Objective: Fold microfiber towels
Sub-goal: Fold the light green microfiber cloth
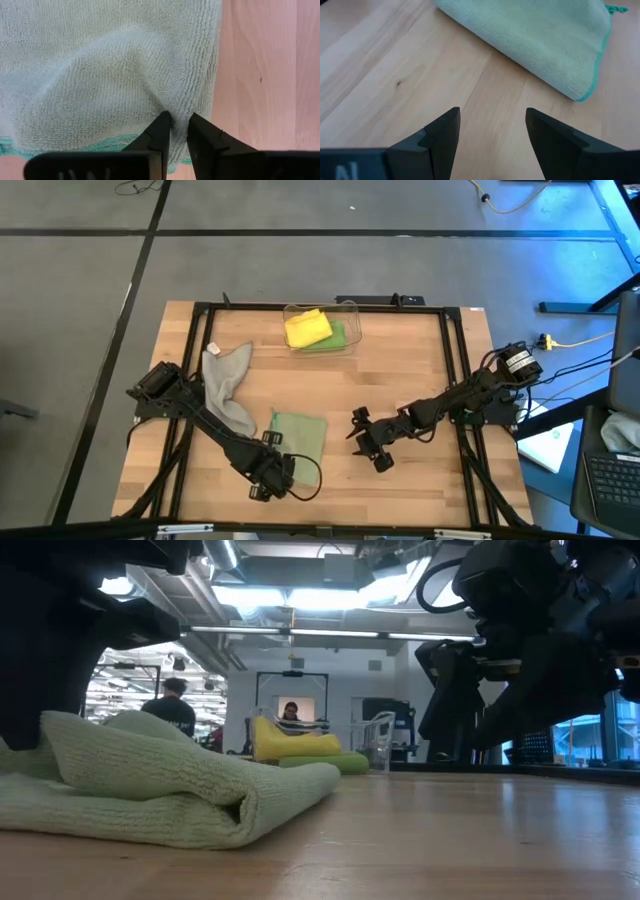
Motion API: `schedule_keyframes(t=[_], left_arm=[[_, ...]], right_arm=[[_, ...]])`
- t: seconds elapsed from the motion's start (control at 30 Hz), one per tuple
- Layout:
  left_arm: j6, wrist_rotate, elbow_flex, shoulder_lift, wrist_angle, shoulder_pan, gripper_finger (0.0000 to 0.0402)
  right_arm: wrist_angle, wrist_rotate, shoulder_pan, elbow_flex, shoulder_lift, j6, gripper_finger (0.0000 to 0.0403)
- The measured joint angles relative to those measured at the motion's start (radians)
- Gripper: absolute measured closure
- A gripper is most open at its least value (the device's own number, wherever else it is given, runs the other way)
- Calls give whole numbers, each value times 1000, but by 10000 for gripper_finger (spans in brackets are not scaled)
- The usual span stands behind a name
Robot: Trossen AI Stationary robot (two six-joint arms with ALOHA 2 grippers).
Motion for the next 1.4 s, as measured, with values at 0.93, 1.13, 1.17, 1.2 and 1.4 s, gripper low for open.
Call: schedule_keyframes(t=[0.93, 1.13, 1.17, 1.2, 1.4], left_arm=[[-159, 15, -1, 18, 130, -58, 370], [-218, 104, -1, 88, 84, -65, 350], [-220, 107, 2, 93, 85, -67, 347], [-219, 105, 2, 95, 84, -70, 343], [-220, 83, -2, 78, 73, -63, 337]], right_arm=[[10, 0, 0, 0, 0, 13, 173], [14, -20, 0, 0, 0, 24, 173], [15, -20, 0, 0, 0, 24, 173], [15, -20, 0, 0, 0, 24, 173], [29, -25, 0, 0, 0, 23, 173]])
